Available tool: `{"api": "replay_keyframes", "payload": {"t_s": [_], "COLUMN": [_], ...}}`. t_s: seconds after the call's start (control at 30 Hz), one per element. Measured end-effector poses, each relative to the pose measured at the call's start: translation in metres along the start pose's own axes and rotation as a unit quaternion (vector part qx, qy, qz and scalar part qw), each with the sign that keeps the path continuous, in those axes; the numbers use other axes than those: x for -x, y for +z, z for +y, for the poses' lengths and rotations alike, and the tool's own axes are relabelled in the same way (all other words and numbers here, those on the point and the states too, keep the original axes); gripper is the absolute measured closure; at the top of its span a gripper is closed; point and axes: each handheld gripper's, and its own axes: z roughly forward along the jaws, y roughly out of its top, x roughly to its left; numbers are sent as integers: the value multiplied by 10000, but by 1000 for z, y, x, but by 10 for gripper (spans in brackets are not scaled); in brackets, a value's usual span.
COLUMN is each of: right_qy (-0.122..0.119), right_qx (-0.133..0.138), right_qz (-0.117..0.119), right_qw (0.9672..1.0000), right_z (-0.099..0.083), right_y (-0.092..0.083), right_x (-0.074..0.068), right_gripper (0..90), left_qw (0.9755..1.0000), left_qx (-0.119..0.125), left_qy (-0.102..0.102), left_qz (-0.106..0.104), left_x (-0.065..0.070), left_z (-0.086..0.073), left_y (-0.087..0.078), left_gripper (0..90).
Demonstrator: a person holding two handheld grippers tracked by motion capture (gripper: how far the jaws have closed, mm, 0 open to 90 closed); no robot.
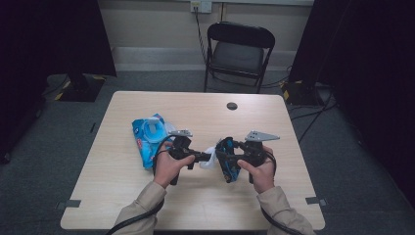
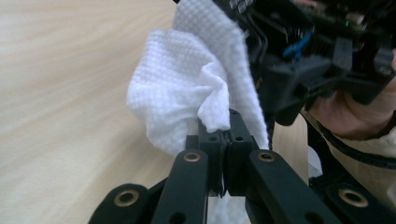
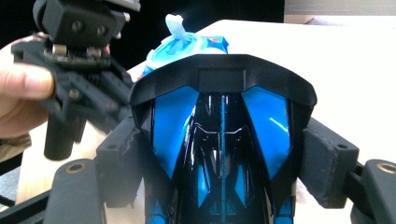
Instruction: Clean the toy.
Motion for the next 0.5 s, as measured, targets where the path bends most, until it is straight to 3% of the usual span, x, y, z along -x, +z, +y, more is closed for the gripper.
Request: {"api": "replay_keyframes", "payload": {"t_s": [0.17,0.5], "right_qy": [14,19], "right_qx": [29,81], "right_qz": [-21,-45], "right_qw": [10000,10000], "right_z": [2,8], "right_y": [3,6], "right_x": [1,3], "right_gripper": [255,255], "left_qw": [9997,9996], "left_qx": [-235,-235], "left_qy": [-29,-10], "left_qz": [-112,-159], "left_x": [0,4], "left_z": [-12,-14], "left_y": [18,26], "left_gripper": [882,882]}}
